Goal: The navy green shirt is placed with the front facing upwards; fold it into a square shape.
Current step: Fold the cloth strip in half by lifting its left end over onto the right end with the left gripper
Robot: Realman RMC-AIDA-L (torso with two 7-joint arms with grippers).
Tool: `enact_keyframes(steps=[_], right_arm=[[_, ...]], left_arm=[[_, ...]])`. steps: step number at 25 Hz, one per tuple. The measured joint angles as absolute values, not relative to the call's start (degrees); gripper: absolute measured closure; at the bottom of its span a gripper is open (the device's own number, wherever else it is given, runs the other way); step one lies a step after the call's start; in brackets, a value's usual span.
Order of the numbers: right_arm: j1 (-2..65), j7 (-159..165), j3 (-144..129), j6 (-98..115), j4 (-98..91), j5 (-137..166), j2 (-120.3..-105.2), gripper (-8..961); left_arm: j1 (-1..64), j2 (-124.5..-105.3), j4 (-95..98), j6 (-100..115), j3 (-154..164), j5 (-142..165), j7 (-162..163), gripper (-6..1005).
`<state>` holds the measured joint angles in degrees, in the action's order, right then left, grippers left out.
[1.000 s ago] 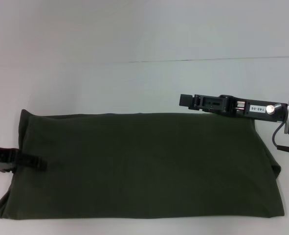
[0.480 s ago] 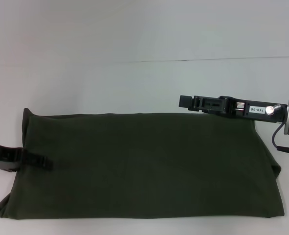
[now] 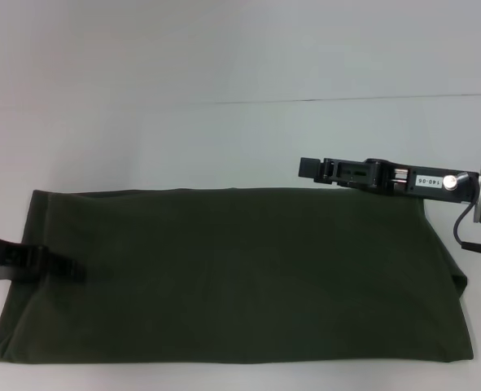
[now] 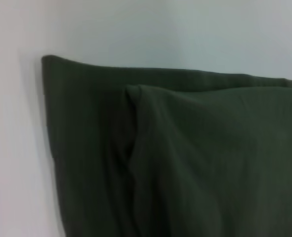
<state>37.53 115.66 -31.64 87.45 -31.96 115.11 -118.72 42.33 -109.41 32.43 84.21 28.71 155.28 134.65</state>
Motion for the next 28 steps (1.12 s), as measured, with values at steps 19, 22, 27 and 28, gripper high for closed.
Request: enact_keyframes(steps=[19, 22, 27, 28], right_arm=[[37.62, 115.66, -32.62, 87.45, -32.35, 115.14, -118.63, 176], [37.65, 115.66, -32.75, 87.45, -32.42, 115.14, -118.63, 176], [37.68, 115.66, -32.90, 87.45, -32.44, 115.13, -118.63, 176], [37.70, 115.66, -32.97, 87.45, -32.44, 115.13, -118.64, 176]], left_arm=[[41.54, -110.38, 37.61, 81.88, 31.56, 157.15, 139.38, 832], [41.10, -110.43, 39.23, 82.00, 31.55, 157.18, 140.10, 712], [40.25, -110.86, 43.31, 82.20, 31.48, 157.22, 141.10, 594], [39.86, -110.98, 44.96, 82.45, 31.33, 157.15, 141.41, 581]])
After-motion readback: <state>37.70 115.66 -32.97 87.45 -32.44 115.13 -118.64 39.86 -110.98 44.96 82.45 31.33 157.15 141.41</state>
